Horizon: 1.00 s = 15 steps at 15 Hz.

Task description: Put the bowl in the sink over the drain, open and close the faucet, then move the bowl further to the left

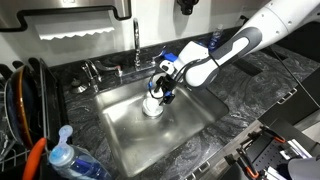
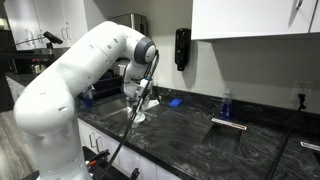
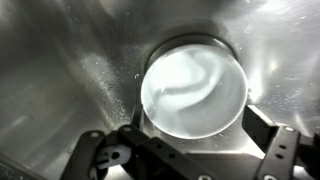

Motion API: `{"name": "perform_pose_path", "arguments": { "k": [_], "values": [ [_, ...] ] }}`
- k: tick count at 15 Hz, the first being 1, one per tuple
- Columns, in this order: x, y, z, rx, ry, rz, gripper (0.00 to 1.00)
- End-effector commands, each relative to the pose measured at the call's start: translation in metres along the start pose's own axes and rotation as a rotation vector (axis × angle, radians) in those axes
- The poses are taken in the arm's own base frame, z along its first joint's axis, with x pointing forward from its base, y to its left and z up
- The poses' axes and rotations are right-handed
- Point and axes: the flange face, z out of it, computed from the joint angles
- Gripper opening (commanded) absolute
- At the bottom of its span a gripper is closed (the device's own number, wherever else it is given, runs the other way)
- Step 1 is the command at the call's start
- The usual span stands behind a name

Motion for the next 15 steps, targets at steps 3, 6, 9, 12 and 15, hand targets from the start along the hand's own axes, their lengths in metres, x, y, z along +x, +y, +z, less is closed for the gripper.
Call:
{"name": "perform_pose_path", "arguments": {
  "k": [3,6,9,12,15],
  "values": [
    [0.012,-0.01,-0.012,0.161,0.026,-0.089,1.0],
    [0.027,-0.016,0.002,0.158,0.041,-0.121,1.0],
    [0.046,-0.021,0.017,0.136,0.044,-0.146,1.0],
    [0.057,-0.022,0.026,0.097,0.037,-0.173,1.0],
    [0.065,-0.028,0.033,0.087,0.011,-0.176,1.0]
  ]
}}
